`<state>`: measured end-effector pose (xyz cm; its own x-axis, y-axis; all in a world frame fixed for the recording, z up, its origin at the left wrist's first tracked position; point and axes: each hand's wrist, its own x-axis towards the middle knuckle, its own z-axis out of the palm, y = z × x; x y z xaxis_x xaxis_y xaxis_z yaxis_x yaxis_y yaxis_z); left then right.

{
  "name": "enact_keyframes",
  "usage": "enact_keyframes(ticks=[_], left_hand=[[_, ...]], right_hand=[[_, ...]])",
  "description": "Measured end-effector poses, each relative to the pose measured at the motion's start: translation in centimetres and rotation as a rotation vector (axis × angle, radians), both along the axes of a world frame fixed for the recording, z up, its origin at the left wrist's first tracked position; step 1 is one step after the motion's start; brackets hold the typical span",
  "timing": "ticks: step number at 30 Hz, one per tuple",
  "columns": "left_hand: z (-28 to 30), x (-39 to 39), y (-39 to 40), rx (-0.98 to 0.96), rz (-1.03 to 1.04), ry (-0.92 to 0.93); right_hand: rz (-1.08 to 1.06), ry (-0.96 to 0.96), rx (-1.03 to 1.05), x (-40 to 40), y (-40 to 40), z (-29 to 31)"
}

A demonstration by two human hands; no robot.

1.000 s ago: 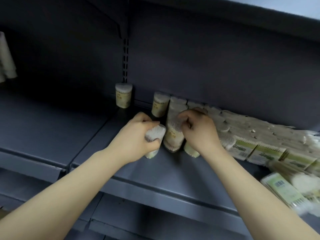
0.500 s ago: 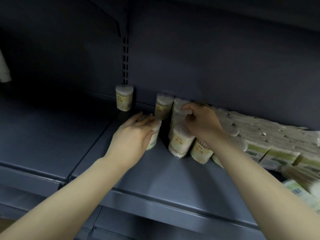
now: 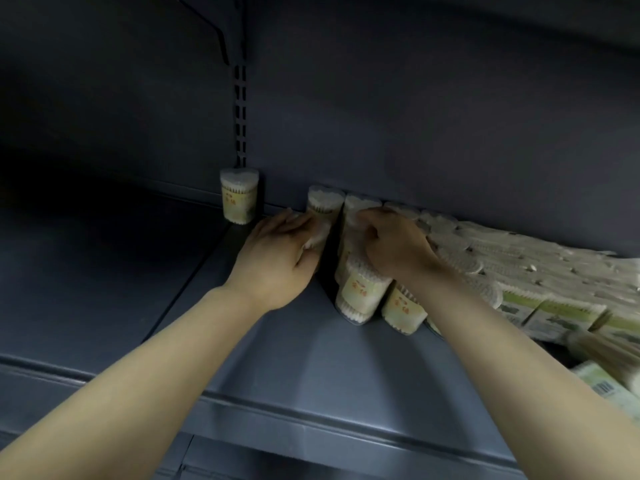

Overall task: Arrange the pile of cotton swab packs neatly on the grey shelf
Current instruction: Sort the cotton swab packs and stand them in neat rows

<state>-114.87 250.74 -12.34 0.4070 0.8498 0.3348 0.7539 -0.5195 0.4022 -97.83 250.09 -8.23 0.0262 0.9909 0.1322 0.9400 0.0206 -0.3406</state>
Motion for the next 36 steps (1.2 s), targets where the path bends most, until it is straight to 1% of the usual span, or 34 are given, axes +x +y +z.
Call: enact_keyframes(ticks=[5, 8, 11, 13, 20, 29, 33, 36], left_hand=[[0.6, 0.9, 1.2, -0.110, -0.039, 0.030], [0.9, 1.2, 2.1, -0.115, -0.068, 0.058], [0.9, 1.7, 2.7, -0.105, -0.058, 0.159], [0.9, 2.0, 3.1, -0.095, -0.053, 0.195], [0.6, 2.3, 3.8, -0.062, -0.062, 0.212], [0.4, 2.2, 3.8, -0.070, -0.046, 0.120], [0.3, 0.9, 3.9, -0.058, -0.005, 0.060], [0.3, -0.3, 4.0, -0.058, 0.050, 0.026]], right_hand=[[0.018, -0.031, 0.015, -0.3, 0.0, 0.2], [0.027, -0.036, 0.035, -0.3, 0.0, 0.0], [0.032, -0.048, 0.045, -0.2, 0.1, -0.1], [0.039, -0.064, 0.046, -0.2, 0.2, -0.2], [0.042, -0.075, 0.056, -0.1, 0.5, -0.5], [0.054, -0.024, 0.055, 0.0, 0.4, 0.0], [0.050, 0.001, 0.172, -0.1, 0.8, 0.3], [0.055, 0.056, 0.242, -0.6, 1.3, 0.4]])
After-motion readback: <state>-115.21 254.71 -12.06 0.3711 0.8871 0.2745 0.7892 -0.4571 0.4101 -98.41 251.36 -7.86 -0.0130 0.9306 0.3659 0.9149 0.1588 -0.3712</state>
